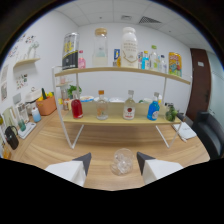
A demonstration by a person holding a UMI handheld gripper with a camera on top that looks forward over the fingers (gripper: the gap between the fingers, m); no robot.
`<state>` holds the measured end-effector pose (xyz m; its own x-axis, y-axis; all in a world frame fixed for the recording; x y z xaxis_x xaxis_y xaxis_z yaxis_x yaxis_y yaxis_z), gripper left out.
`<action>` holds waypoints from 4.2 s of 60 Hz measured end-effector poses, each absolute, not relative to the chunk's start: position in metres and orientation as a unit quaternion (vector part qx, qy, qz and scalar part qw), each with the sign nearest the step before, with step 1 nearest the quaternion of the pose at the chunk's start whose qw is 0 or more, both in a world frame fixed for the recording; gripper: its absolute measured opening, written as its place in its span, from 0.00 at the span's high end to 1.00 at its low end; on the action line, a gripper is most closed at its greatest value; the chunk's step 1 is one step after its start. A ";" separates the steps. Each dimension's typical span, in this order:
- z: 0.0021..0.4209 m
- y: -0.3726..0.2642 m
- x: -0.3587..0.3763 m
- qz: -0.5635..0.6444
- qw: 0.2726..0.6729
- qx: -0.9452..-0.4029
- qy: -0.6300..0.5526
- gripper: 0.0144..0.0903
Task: Make me a cup of Mount Fuji.
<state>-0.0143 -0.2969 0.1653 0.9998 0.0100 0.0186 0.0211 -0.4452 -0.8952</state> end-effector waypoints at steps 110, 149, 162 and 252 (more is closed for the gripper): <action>0.124 -0.212 -0.070 0.311 0.494 -0.759 0.288 0.72; 0.147 -0.194 -0.048 0.632 0.323 -0.432 0.556 0.72; 0.151 -0.198 -0.048 0.602 0.347 -0.472 0.543 0.72; 0.014 -0.203 -0.197 0.028 0.461 -0.887 0.007 0.70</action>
<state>-0.1971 -0.2034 0.0137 0.9983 0.0144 -0.0566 -0.0381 -0.5742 -0.8178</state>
